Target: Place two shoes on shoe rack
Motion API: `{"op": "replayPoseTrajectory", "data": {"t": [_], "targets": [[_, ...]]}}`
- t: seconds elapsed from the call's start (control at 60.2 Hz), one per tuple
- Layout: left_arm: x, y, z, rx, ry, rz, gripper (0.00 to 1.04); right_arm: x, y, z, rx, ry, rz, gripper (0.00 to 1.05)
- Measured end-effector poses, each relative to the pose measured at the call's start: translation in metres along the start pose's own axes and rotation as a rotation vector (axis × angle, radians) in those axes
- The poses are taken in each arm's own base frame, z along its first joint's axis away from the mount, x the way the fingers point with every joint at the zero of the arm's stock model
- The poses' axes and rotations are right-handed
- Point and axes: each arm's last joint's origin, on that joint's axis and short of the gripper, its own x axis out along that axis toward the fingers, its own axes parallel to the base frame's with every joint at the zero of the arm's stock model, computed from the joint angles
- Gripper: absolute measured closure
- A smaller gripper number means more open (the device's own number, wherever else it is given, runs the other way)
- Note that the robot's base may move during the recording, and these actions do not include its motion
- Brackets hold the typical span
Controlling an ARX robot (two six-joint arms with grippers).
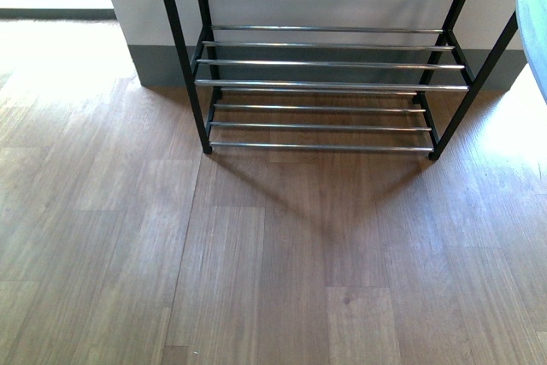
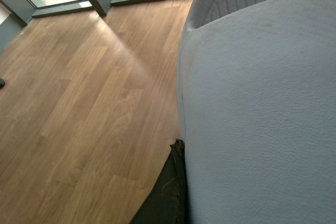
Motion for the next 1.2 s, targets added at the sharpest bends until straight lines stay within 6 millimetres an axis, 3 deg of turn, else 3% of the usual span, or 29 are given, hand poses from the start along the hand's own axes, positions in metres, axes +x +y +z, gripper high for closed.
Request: {"op": "replayPoseTrajectory", "data": {"t": [1.197], "targets": [[-0.0002, 0.0002, 0.0, -0.001, -0.001, 0.0, 1.03, 0.0, 0.0, 0.0001, 0.0, 0.0, 0.0, 1.03]]}}
